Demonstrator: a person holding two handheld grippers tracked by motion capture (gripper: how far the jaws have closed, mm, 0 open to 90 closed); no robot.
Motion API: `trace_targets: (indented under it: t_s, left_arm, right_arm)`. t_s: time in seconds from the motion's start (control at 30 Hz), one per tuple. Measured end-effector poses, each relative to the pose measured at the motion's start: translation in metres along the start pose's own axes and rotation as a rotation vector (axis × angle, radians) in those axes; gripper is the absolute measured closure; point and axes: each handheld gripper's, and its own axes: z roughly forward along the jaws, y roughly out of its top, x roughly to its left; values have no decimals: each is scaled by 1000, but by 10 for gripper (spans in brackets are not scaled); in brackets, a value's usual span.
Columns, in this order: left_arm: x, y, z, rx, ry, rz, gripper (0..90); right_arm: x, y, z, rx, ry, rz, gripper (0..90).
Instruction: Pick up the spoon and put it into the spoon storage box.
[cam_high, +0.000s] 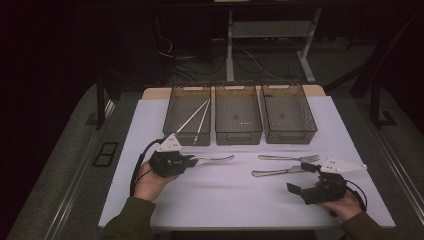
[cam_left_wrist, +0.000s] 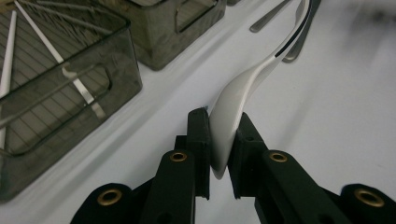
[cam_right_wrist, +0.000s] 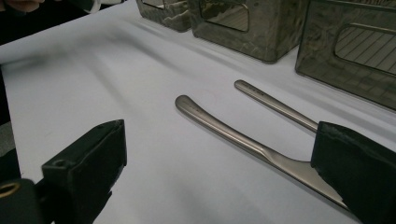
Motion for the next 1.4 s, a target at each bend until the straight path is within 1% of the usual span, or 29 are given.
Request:
trace_targets:
  t_s: [0.13,0.3,0.4,0.57,0.63,0.67,0.73,0.87,0.9,0.93,0.97,1.0,1.13,1.23,1.33,1.4]
  left_arm:
    - [3,9,2,-11,-7,5,795]
    - [8,22,9,-20,-12,22,794]
    - [10,34,14,-27,-13,35,795]
    - [10,57,22,-18,-13,77,795]
    - [10,66,25,-22,-10,86,794]
    - [11,71,26,-24,-8,93,795]
    - [12,79,28,-25,-5,99,795]
    - [15,95,33,-20,-2,124,795]
    - [15,99,36,-33,-4,108,795]
    - [17,102,38,-27,-4,116,795]
    - [17,106,41,-28,-1,112,795]
    - [19,110,43,-14,6,124,795]
    - [26,121,56,-3,21,111,795]
    - [33,127,65,-2,23,94,795]
    - [39,131,76,10,33,71,795]
    - [44,132,84,9,39,64,794]
  right_arm:
    - [2,0,2,7,1,-1,36]
    - [0,0,2,7,-2,0,36]
    - [1,0,1,6,-3,3,36]
    - [0,0,1,3,-2,0,36]
    - [0,0,0,0,-1,2,36]
    - [0,0,0,-5,-4,-6,36]
    - [1,0,0,4,-1,7,36]
    - [0,0,0,-2,0,-4,36]
    - [0,0,0,-2,1,-4,36]
    - [0,1,0,-2,0,-3,36]
    - [0,1,0,-2,0,-3,36]
    - [0,1,0,-2,1,-3,36]
    - [0,1,-1,-4,0,-3,36]
    - [0,1,-1,-5,-2,-4,36]
    - [0,1,-2,-4,1,0,36]
    - [0,1,-2,-5,3,0,36]
